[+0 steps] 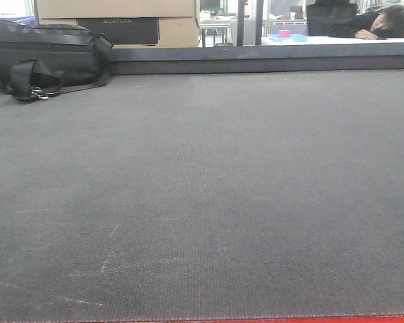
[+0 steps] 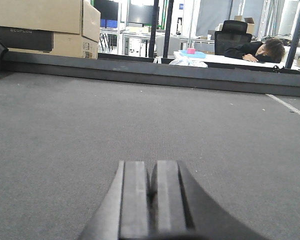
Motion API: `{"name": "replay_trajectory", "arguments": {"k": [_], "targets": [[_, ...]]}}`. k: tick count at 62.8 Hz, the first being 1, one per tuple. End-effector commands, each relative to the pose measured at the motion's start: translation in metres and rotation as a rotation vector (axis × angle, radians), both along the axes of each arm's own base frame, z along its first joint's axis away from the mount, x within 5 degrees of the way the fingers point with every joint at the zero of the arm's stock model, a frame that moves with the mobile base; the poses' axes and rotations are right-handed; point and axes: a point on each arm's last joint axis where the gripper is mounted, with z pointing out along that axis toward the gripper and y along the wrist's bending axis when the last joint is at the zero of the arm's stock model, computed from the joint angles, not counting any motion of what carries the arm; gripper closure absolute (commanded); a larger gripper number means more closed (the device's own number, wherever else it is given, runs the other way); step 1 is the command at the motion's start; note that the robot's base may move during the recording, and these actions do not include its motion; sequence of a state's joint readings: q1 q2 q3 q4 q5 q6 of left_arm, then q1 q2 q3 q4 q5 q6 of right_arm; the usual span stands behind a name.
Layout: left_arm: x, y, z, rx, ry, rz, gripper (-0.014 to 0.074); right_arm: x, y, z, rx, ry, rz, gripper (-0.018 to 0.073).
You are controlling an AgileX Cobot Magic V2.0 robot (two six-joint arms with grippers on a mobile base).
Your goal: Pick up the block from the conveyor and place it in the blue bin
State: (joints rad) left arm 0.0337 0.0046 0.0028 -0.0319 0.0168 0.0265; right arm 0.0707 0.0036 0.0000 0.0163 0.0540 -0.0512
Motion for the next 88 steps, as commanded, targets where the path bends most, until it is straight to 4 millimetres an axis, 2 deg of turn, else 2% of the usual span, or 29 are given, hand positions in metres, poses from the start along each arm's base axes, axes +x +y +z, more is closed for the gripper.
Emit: {"name": "replay_trajectory", "arguments": {"k": [1,64,76,80,88], "targets": [[-0.001,0.000,0.003,-0.010,-0.025,0.002,0.0708,0.000,0.000,0.002,0.001,-0.021,-0.001,0.0721],[-0.001,0.000,0.003,-0.010,-0.025,0.002,0.0708,0.000,0.000,0.002,0.001,-0.021,-0.001,0.0721],[-0.001,0.000,0.004,0.000,-0.042,0.003,0.0708,-0.002,0.000,0.014,0.013,-0.160,-0.003,0.0721],[-0.003,0.000,0.018,0.000,-0.060,0.002,0.0708,-0.004,0.000,0.024,0.025,-0.147,-0.001,0.0721],[-0.017,-0.001,0.063,0.002,-0.099,-0.002,0.0708,-0.019,-0.001,0.070,0.023,-0.132,0.004,0.0721]]}}
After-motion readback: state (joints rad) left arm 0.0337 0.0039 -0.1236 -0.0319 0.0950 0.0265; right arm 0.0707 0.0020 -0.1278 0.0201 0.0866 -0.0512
